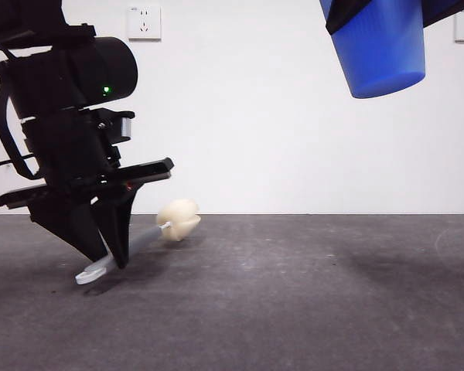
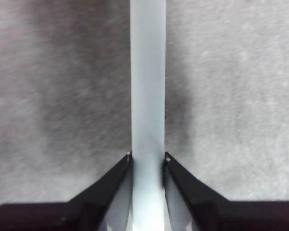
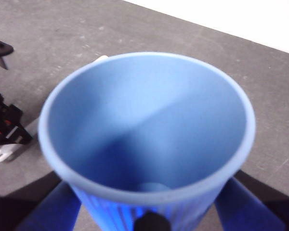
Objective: Pick up the cup brush,pick up the cup,insert the brush into the cup,clean the cup,put the cup brush back,put the cup back to the fixed position on the table
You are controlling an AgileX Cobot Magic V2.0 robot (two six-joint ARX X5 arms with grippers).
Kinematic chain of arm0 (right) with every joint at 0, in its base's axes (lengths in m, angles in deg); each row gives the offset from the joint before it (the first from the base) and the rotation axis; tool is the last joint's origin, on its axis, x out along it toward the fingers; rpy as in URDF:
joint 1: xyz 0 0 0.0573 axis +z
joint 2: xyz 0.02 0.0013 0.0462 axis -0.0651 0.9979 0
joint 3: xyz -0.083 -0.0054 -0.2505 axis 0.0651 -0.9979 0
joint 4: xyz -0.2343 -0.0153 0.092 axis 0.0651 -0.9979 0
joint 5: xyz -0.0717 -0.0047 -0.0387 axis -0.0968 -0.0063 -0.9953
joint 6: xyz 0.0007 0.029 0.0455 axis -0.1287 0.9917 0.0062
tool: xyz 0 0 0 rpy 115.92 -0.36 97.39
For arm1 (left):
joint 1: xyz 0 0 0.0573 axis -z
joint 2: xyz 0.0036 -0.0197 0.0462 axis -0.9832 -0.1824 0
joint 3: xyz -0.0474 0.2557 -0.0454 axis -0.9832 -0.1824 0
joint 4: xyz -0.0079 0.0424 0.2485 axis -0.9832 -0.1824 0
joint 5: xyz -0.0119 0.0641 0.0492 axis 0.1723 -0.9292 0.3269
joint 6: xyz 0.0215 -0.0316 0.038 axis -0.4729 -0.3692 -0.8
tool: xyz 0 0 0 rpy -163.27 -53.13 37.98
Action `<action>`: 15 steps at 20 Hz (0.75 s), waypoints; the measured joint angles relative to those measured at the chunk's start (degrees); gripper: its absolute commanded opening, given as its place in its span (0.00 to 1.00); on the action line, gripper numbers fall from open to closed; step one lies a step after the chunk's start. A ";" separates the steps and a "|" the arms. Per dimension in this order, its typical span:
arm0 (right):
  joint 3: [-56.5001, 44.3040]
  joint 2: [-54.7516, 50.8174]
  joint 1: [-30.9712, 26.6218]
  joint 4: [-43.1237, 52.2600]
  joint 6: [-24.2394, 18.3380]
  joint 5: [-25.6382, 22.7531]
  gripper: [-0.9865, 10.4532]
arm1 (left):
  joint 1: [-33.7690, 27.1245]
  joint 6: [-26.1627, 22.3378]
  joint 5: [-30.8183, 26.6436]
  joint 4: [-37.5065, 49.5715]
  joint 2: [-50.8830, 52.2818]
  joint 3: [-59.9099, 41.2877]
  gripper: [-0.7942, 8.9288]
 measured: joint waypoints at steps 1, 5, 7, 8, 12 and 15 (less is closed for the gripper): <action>0.00 0.00 0.00 0.00 0.22 0.02 0.08 | 0.20 0.46 -0.02 0.31 -0.52 0.02 0.07; 0.00 0.00 0.00 -0.02 1.20 1.14 0.08 | 0.96 2.62 -0.44 1.60 -2.12 0.02 0.07; 0.00 0.00 0.00 -0.02 1.60 1.29 0.08 | 1.42 3.67 -0.39 1.88 -2.14 0.02 0.08; 0.00 0.00 0.02 -0.02 1.66 1.29 0.08 | 1.49 4.20 -0.20 2.01 -2.14 0.02 0.09; 0.00 0.00 0.00 -0.04 1.92 1.29 0.08 | 1.81 4.74 0.02 1.68 -2.14 0.02 0.36; 0.00 0.00 0.00 -0.02 2.29 1.29 0.08 | 1.84 4.74 2.10 1.27 -2.12 0.07 0.41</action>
